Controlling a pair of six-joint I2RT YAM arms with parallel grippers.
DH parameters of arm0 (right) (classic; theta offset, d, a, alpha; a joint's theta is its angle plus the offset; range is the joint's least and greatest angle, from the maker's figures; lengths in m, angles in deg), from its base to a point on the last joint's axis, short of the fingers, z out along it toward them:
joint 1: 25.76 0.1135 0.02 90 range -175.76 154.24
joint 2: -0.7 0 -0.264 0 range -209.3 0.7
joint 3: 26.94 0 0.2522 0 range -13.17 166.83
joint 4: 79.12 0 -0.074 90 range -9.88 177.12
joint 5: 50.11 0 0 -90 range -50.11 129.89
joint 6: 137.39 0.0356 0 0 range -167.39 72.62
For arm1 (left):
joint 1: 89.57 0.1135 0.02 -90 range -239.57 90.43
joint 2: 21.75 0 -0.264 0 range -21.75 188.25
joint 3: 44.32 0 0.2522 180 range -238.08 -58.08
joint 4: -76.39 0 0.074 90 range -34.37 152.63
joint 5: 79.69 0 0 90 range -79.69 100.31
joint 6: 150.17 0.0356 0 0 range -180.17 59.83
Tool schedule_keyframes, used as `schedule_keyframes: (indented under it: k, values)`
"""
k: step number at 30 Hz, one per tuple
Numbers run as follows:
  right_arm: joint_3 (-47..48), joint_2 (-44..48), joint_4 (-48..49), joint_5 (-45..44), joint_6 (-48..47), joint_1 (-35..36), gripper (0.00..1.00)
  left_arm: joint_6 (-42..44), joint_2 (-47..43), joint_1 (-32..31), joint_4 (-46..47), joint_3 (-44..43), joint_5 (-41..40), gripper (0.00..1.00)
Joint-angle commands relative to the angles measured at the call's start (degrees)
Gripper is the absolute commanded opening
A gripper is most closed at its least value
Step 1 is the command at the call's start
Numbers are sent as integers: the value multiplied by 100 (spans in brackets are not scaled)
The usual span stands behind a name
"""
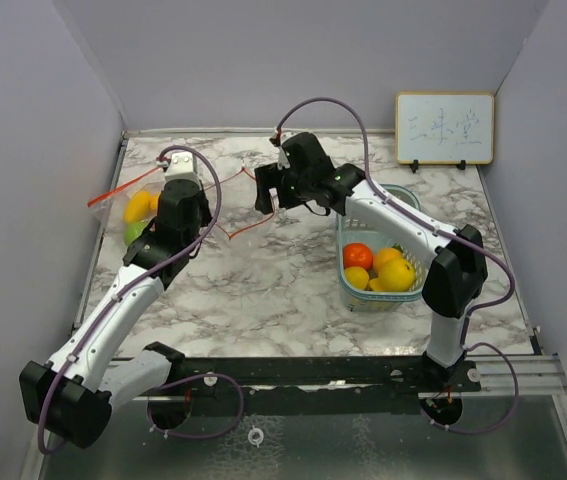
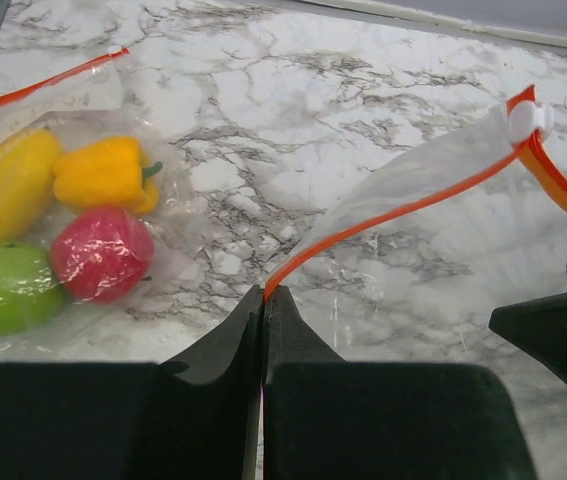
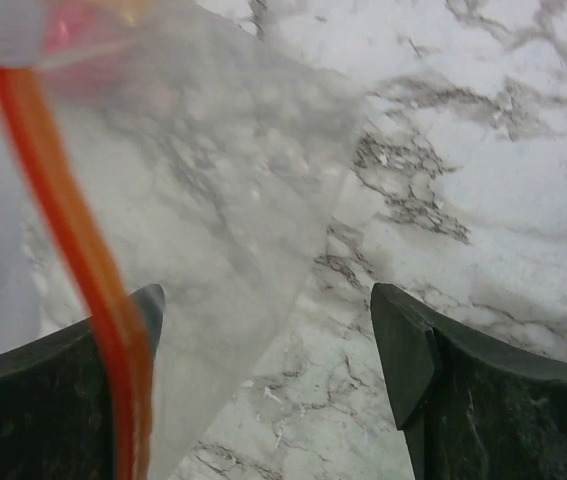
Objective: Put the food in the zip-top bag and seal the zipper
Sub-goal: Open the zipper of the food storage bag, then pick up the fake fruit from the bin.
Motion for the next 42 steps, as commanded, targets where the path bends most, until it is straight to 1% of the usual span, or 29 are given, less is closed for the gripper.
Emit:
schedule_keyframes:
  k: [1,3,5,6,9,12,14,16,19,22,25,31,36,42]
  values:
    - [638,-34,-177,735,41,7,86,-290,182,22,597,102,354,0]
    - [759,1,-129,906,118,7,89,-301,269,14,683,123,436,0]
    - [842,45,-75,1058,204,6,94,-355,355,6,740,155,512,0]
    - [877,63,-54,1128,229,7,95,-373,391,-2,772,165,560,0]
    - [915,145,-27,1167,402,-12,100,-385,475,-39,810,155,586,0]
    - [817,350,-9,1060,656,-176,100,-276,499,-57,762,84,529,0]
    - [710,574,-97,903,795,-454,100,-120,500,-65,640,-53,426,0]
    - [610,832,-357,793,854,-791,100,99,491,-69,463,-266,294,0]
    - [683,1117,-1185,416,641,-1147,100,526,529,-84,231,-676,265,0]
    - [855,1147,-2277,-401,298,-1209,100,780,682,-135,130,-850,347,0]
    - [728,1163,-3158,-1029,219,-1215,100,691,808,-186,249,-763,521,0]
    - [-211,1696,-3516,-1435,585,-1215,100,442,1227,-397,501,-556,759,0]
    - [-902,1836,-3766,-1708,984,-1246,100,467,1479,-494,647,-484,813,0]
    - [-1393,2097,-4324,-1907,1507,-1405,100,466,1605,-558,676,-522,837,0]
